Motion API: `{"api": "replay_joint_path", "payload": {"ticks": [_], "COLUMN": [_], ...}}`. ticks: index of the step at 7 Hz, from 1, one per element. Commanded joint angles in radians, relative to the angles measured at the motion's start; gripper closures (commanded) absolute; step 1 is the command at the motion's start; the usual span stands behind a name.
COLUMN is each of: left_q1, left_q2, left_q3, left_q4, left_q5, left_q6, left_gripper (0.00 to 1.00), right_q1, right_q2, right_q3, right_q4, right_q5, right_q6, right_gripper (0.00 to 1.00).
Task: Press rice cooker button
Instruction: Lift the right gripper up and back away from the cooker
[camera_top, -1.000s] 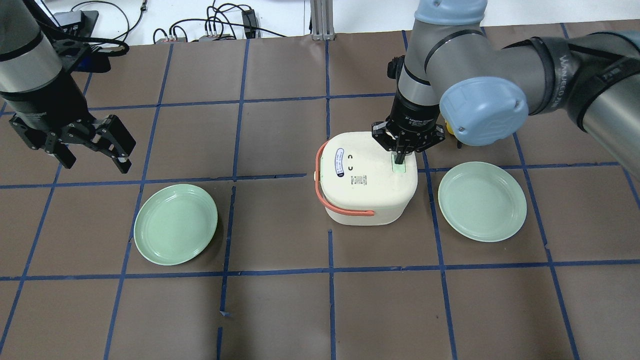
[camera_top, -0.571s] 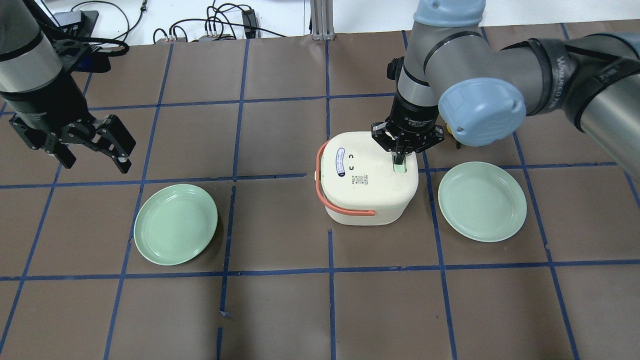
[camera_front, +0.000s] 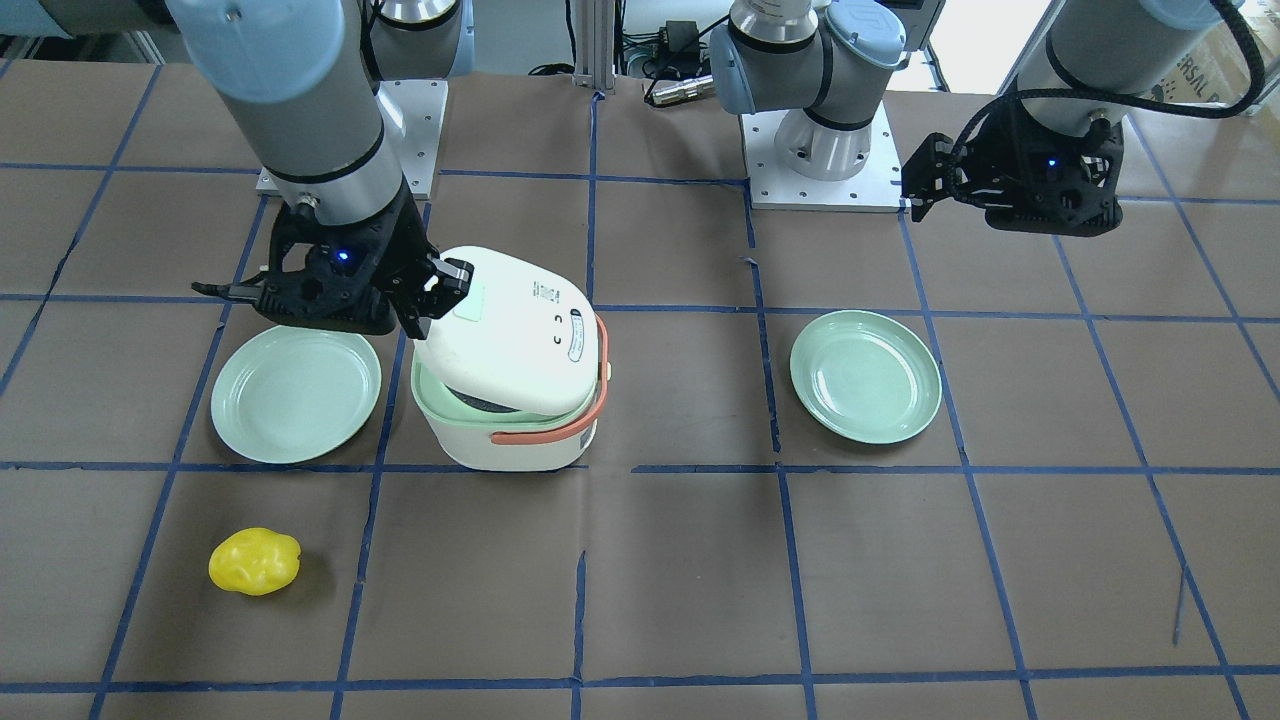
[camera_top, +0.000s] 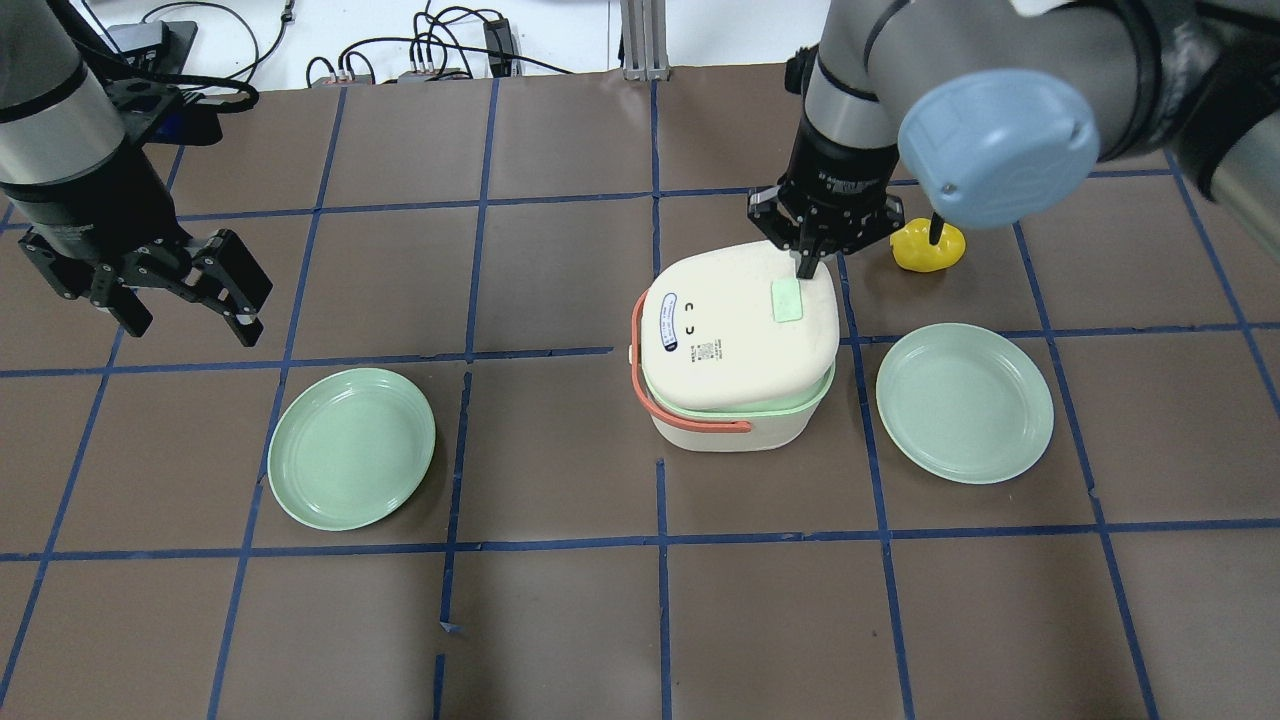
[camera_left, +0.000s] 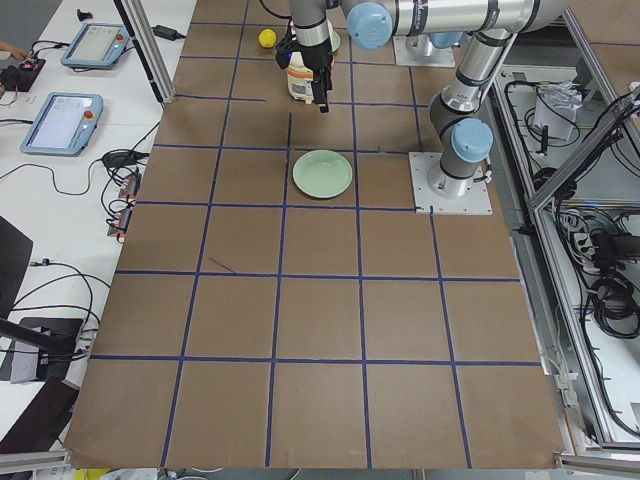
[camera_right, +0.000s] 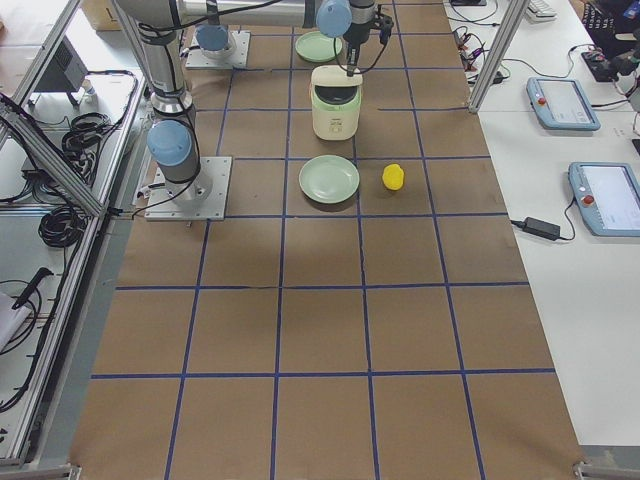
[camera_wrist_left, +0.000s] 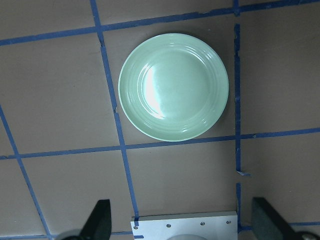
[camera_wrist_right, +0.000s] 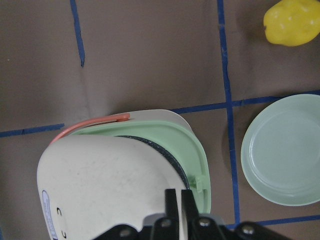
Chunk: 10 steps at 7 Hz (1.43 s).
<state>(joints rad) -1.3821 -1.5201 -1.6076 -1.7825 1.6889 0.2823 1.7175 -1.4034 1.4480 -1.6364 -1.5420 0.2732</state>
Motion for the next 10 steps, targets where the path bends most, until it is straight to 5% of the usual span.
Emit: {"api": "replay_joint_path", "payload": {"ticks": [1,10], "left_q1": [0.000,0.000], "left_q2": [0.000,0.000], "left_q3": [0.000,0.000], "left_q4": [0.000,0.000], "left_q5": [0.000,0.000], "left_q6": [0.000,0.000], "left_gripper": [0.00,0.00], "right_q1": [-0.039,-0.107], "right_q2": [0.030,0.017], "right_q3": [-0.100,-0.086], "right_q4": [0.032,0.076], "right_q5": [-0.041,0.030], "right_q6": [-0.078,-0.232], "right_gripper": [0.00,0.00]}}
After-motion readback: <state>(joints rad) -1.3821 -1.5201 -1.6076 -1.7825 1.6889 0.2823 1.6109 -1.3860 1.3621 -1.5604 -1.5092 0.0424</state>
